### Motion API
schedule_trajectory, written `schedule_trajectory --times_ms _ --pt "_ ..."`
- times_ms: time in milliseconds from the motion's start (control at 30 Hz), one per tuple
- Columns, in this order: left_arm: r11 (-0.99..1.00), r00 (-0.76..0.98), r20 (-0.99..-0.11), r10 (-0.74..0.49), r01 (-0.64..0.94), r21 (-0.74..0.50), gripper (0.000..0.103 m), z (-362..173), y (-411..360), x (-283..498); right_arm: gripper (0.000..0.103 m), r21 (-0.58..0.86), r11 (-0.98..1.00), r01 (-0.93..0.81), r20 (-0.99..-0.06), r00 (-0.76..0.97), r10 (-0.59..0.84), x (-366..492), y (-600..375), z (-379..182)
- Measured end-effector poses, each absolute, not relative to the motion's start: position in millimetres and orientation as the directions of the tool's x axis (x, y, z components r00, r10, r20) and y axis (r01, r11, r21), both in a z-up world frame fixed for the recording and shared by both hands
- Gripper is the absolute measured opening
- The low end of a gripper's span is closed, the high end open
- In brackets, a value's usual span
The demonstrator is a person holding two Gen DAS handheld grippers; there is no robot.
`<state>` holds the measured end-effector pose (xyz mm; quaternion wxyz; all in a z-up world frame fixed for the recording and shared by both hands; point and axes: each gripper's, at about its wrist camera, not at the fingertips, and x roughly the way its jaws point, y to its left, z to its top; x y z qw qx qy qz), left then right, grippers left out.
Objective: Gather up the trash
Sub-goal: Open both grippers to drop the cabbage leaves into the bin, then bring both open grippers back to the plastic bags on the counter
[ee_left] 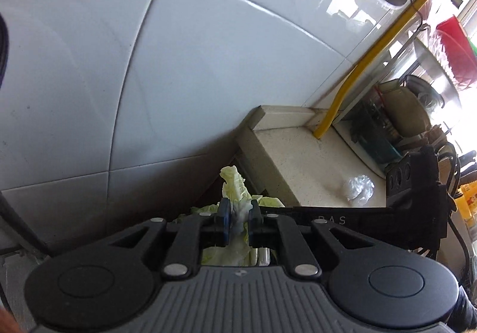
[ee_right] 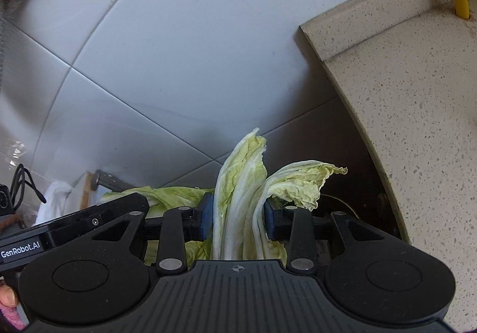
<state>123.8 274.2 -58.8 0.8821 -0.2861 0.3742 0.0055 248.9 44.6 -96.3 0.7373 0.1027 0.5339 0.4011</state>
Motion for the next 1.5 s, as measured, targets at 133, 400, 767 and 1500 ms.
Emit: schedule_trajectory --times_ms 133,400,767,1500 --pt "0.855 0.698 -0.691 -0.185 -0.233 -0.464 0.024 -68 269 130 0.051 0.561 0.685 -0.465 -0.735 0.101 0.67 253 54 -112" --pt "0.85 0.696 -0.698 -0.17 -0.254 -0.461 0.031 -70 272 127 0.06 0.561 0.703 -0.438 -0.753 0.082 0.652 252 56 -129" --pt "0.871 0.717 -0.677 -0.168 -0.214 -0.443 0.031 -48 259 114 0.062 0.596 0.663 -0.454 -0.711 0.086 0.698 242 47 -104" --pt "0.915 0.666 -0.632 -0.396 0.225 -0.335 0.049 1 114 185 0.08 0.303 0.914 -0.27 -0.712 0.573 0.406 163 -196 -4"
